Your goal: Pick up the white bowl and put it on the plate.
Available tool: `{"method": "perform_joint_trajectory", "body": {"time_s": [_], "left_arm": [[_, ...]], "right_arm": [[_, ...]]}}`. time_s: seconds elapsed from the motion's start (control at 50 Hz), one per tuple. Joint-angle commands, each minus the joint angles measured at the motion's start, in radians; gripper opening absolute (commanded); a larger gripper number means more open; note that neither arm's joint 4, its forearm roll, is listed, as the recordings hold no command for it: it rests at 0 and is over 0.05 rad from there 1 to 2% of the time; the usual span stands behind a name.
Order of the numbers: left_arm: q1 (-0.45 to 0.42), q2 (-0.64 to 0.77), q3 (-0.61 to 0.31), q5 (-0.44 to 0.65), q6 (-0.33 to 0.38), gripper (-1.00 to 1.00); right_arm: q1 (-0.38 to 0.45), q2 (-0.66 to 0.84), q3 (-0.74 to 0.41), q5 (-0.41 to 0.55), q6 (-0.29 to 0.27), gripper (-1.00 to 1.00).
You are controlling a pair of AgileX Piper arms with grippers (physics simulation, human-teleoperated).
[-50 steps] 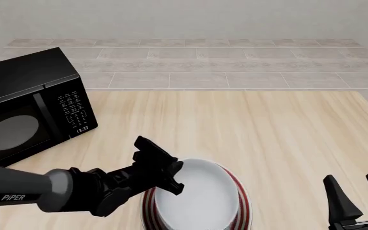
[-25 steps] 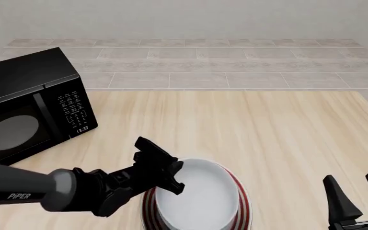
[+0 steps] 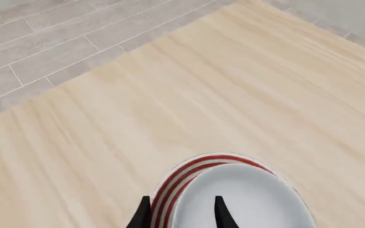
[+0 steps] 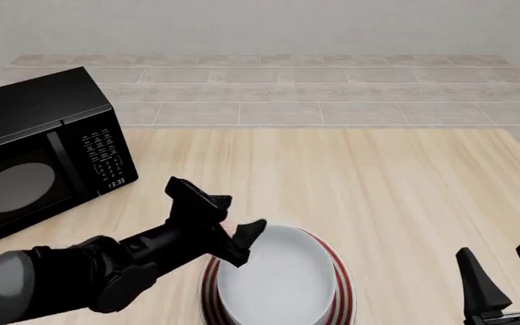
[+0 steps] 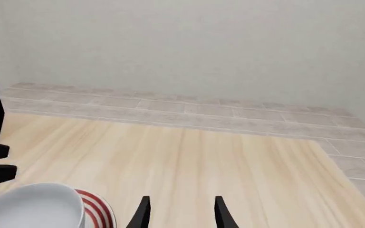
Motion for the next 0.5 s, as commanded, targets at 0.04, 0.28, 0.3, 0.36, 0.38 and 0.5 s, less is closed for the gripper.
{"method": "perform_joint_trajectory", "body": {"time_s": [0.04, 0.28, 0.3, 0.36, 0.38, 0.5], "left_arm": [[0.024, -0.315, 0.014, 0.178, -0.001, 1.00], [0.133, -0.620, 0.039, 0.357, 0.016, 1.00], [0.133, -0.621, 0.039, 0.358, 0.016, 1.00], [0.172, -0.707, 0.030, 0.420, 0.026, 1.00], [0.183, -0.724, 0.031, 0.434, 0.029, 1.00], [0.232, -0.799, 0.035, 0.481, 0.029, 1.00]], "right_arm": [[0.000, 0.000, 0.000, -0.004, 0.000, 1.00], [-0.010, 0.000, 0.000, -0.006, 0.006, 1.00], [-0.010, 0.000, 0.000, -0.006, 0.006, 1.00], [-0.004, 0.000, 0.000, -0.005, 0.003, 1.00], [-0.003, 0.000, 0.000, -0.006, 0.005, 1.00], [-0.006, 0.000, 0.000, -0.007, 0.009, 1.00]]}}
